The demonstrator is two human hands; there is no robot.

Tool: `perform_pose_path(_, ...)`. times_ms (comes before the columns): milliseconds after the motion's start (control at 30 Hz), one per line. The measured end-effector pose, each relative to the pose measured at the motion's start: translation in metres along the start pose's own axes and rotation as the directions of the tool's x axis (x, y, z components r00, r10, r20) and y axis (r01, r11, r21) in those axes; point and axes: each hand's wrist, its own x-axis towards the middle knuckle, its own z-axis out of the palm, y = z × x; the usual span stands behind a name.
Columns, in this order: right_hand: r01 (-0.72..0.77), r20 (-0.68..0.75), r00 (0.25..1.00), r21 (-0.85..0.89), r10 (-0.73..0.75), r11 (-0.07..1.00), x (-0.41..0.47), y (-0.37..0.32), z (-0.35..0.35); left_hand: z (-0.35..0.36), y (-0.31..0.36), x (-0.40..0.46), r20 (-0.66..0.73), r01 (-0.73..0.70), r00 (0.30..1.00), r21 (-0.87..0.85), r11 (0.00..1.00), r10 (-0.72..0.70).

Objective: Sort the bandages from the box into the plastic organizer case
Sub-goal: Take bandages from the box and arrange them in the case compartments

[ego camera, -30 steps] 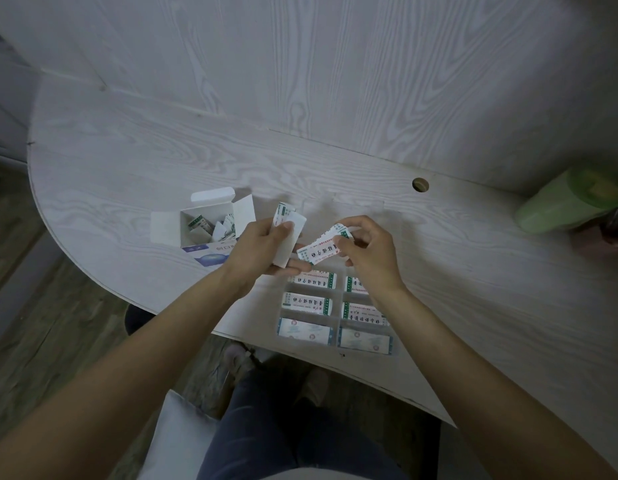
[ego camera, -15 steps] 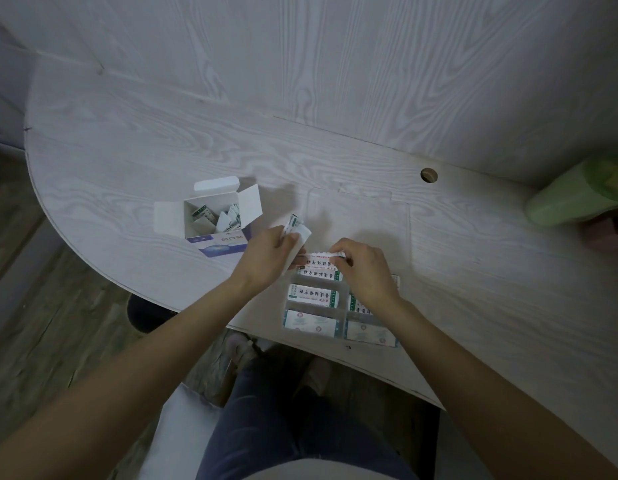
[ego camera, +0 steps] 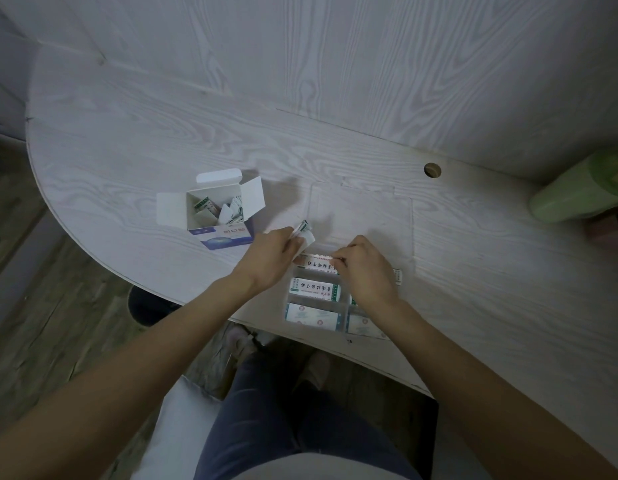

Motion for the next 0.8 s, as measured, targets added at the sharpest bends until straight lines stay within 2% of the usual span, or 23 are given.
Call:
perform_pose_path(267,-0.011,0.030,0.999,-0.062,0.013,0.998,0.004,-0.003,0.005,-0.001,-0.003,0.003,0.025,0.049,0.999,-0.128,0.991,-0.046)
perform_pose_path(333,-0.008,0.028,1.000,-0.063,0.010,0.998,0.004,-0.006,0.005,0.000,-0.002,0.002,0.014,0.076,0.997,-0.244,0.967,-0.075)
perform_pose_path(433,-0.001,0.037,0.999,-0.029,0.002,1.000,0.004,-0.008,0.002,-0.003,0.004,-0.004,0.037,0.138,0.989,-0.588,0.797,-0.144)
perform_pose_path(500,-0.013,0.043,0.999,0.013,0.012,1.000,0.003,-0.007,-0.002,-0.006,0.008,-0.008,0.071,0.161,0.985,-0.711,0.684,-0.158)
perform_pose_path(567,-0.004,0.006,1.000,0.106,0.003,0.994,0.002,-0.006,-0.009,-0.010,0.013,-0.010,0.097,0.178,0.982,-0.750,0.637,-0.160)
perform_pose_path(633,0.009,-0.063,0.998,0.307,0.011,0.952,0.000,-0.010,-0.021,-0.013,0.017,-0.012,0.120,0.194,0.980,-0.770,0.608,-0.161)
perform_pose_path(700,0.013,-0.060,0.998,0.556,0.025,0.831,0.001,-0.015,-0.033,-0.015,0.020,-0.013,0.148,0.201,0.979,-0.776,0.598,-0.136)
perform_pose_path(800,-0.014,-0.014,0.999,0.741,0.036,0.671,0.001,-0.021,-0.045,-0.017,0.027,-0.014,0.179,0.177,0.982,-0.769,0.614,-0.058)
